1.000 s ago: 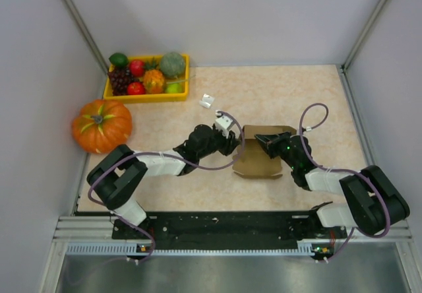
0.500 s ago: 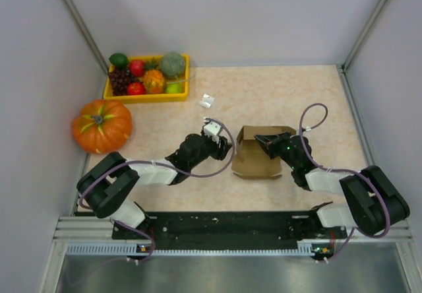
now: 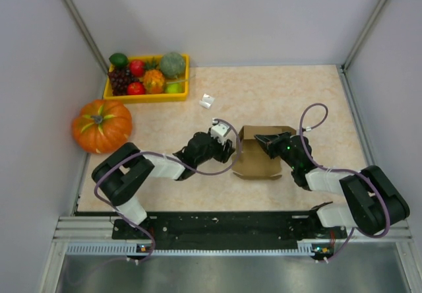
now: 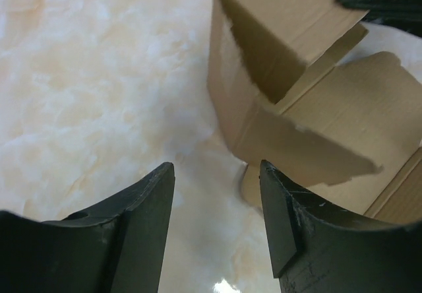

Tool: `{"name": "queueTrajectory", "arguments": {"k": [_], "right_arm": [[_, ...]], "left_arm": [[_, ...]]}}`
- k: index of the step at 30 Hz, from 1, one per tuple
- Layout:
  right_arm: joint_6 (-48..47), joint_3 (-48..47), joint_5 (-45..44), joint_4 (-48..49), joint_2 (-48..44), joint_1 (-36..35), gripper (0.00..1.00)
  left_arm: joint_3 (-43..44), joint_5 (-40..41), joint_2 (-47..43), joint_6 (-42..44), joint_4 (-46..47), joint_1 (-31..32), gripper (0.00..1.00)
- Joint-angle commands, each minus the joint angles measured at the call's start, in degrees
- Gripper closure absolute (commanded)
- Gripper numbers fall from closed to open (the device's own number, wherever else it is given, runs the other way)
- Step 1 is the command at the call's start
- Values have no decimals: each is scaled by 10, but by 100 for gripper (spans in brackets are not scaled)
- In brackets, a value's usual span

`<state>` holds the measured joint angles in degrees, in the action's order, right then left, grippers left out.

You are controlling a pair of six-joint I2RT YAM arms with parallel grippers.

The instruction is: Fold the paper box

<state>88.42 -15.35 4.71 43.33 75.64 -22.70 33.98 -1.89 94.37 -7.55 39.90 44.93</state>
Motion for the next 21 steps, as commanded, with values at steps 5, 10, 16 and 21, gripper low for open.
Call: {"name": "queueTrajectory", "arguments": {"k": [5,10,16,21], "right_arm": [[2,-13,6,3,7,6,100],[15,-11,8,3,5,6,100],[42,-13,5,-15,3,6,100],[61,-20,-1,-51,-1,-2,100]], "left_arm": [[59,-65,56,70,99,7,41],[64,-51,85,99,157,24,44],[70,91,122,130,216,66,53],[93,216,137,110,219,95,61]]}}
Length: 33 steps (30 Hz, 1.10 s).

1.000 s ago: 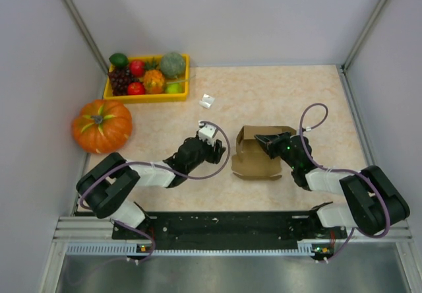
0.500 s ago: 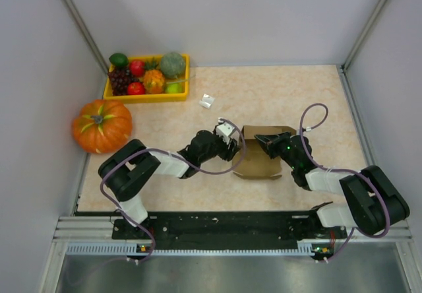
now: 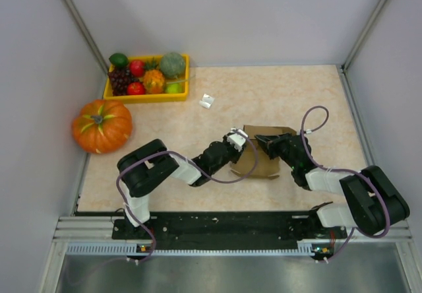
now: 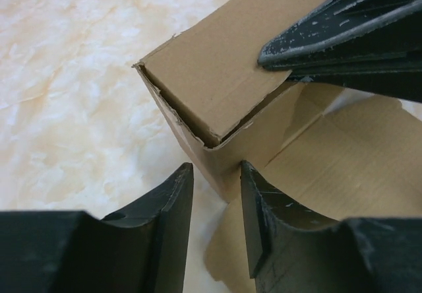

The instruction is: Fold the paper box

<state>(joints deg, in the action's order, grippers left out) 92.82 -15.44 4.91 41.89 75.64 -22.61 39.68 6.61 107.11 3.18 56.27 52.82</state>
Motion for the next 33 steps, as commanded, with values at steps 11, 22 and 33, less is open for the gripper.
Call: {"name": "queueTrajectory", "arguments": {"k": [11,22,33], "right_arm": [[43,-37,-16,-96,-23,-9,100],[54,-50,-25,-132,-37,-9,100],[66,-54,-47,-176,-66,-28,100]], "left_arm": [[109,201,39,-48,8,31,45],[211,257,78,-91,-112,33,88],[238,403,90,-121,-178,52,100]]}}
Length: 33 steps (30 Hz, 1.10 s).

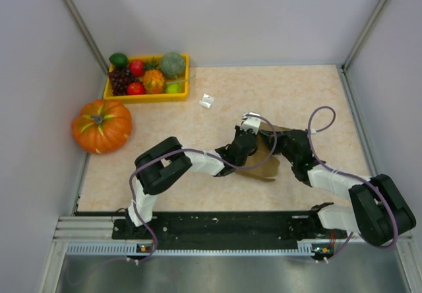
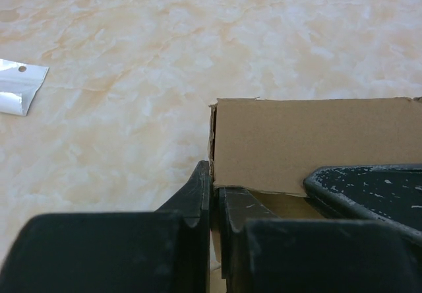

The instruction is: Fold the paper box

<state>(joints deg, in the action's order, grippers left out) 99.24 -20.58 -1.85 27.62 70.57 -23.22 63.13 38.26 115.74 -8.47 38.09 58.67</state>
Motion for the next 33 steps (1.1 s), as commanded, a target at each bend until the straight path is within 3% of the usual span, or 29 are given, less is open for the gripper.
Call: {"name": "queueTrajectory", "arguments": {"k": [1,11,16,17,20,23,29,33], "right_arm": [[7,-1,5,-35,-16,-24,100],[33,26,-12,-24,-23,-51,100],[23,25,-12,-41,-32,-51,100],[19,25,-12,-39,-32,-53,100],[0,24,-12,-26,-23,-53,100],[-29,20,-15,-20,-18,-52,100],[-48,15,-14,-6,-9,-51,100],[-63,12,-22,-11,-12,-51,100]], "left_arm": [[-1,91,4,-2,13,-5,100],[-45,169,28,-38,85,6,100],[-56,154,33,-9,154,8,100],[-57,147,33,-6,160,8,98],[-93,104,-1,-22,153,9,64],[-173,44,-68,-51,180,8,49],[-294,-103,-194,-73,190,-2,42],[-333,-203,-279,-195,122,-41,37]]}}
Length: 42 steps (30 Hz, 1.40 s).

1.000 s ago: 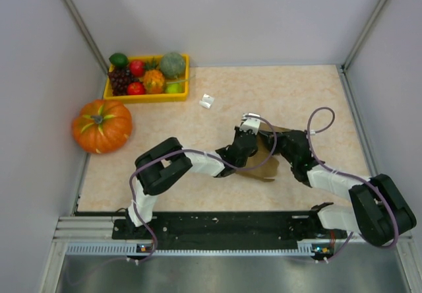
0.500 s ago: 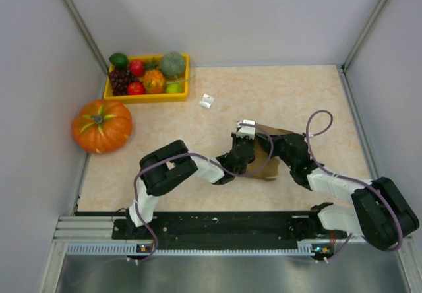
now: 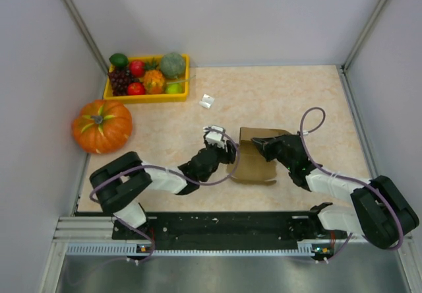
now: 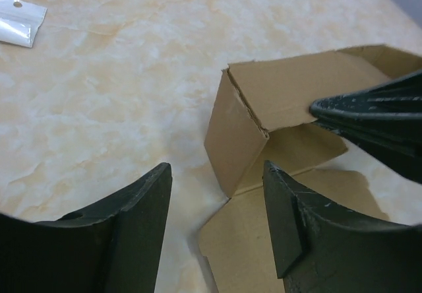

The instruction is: Fold the paper box

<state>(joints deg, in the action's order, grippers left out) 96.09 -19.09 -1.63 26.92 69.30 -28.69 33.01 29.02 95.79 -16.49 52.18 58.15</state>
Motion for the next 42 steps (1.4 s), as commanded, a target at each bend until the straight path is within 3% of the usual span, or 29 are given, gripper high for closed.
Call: {"name": "queueTrajectory", "arguments": {"k": [1,2,4,8,10,13,15,16,18,19,21,22,24,25,28,31,36,38,42], "right_arm": [[-34,-3,-22,1,2,4,100],[-36,-4,-21,3,6,4,100],[-42,-6,-13,5,8,3,100],[-45,3,-16,13,8,4,100],[-49,4,-14,13,7,3,100],[-75,2,-3,17,8,4,100],[-107,1,9,15,-8,5,84],[-146,-2,11,3,-18,6,70],[-207,-7,40,-26,-39,22,58],[-282,-15,60,-44,-61,32,55],[-362,-37,98,-105,-91,52,39],[-442,-58,106,-137,-122,64,25],[-519,-89,129,-257,-144,76,15],[-591,-116,138,-301,-155,84,14],[-669,-129,108,-446,-211,89,11],[-673,-144,52,-539,-261,111,10],[-698,-153,-27,-522,-248,157,14],[-709,-145,3,-451,-239,159,16],[-716,-151,69,-414,-211,159,17]], "left_arm": [[-41,-140,-106,-128,-16,-50,36],[-44,-198,-117,-139,-21,-59,35],[-39,-229,-147,-178,-72,-83,34],[68,-286,-128,-246,-236,-144,30],[107,-365,-85,-240,-260,-164,30],[146,-399,-53,-231,-239,-167,29],[160,-381,-47,-220,-247,-167,28],[164,-376,-50,-211,-253,-166,28],[171,-374,-57,-172,-266,-166,28],[172,-376,-66,-154,-271,-166,27],[182,-376,-71,-97,-290,-166,27],[196,-368,-74,-80,-319,-166,27],[213,-362,-74,-34,-351,-168,27],[229,-359,-76,-22,-382,-167,28],[238,-362,-95,24,-410,-164,30],[239,-379,-99,68,-409,-164,31],[233,-377,-110,46,-404,-161,38],[203,-390,-115,28,-373,-161,36],[160,-360,-100,-54,-295,-162,38]]}}
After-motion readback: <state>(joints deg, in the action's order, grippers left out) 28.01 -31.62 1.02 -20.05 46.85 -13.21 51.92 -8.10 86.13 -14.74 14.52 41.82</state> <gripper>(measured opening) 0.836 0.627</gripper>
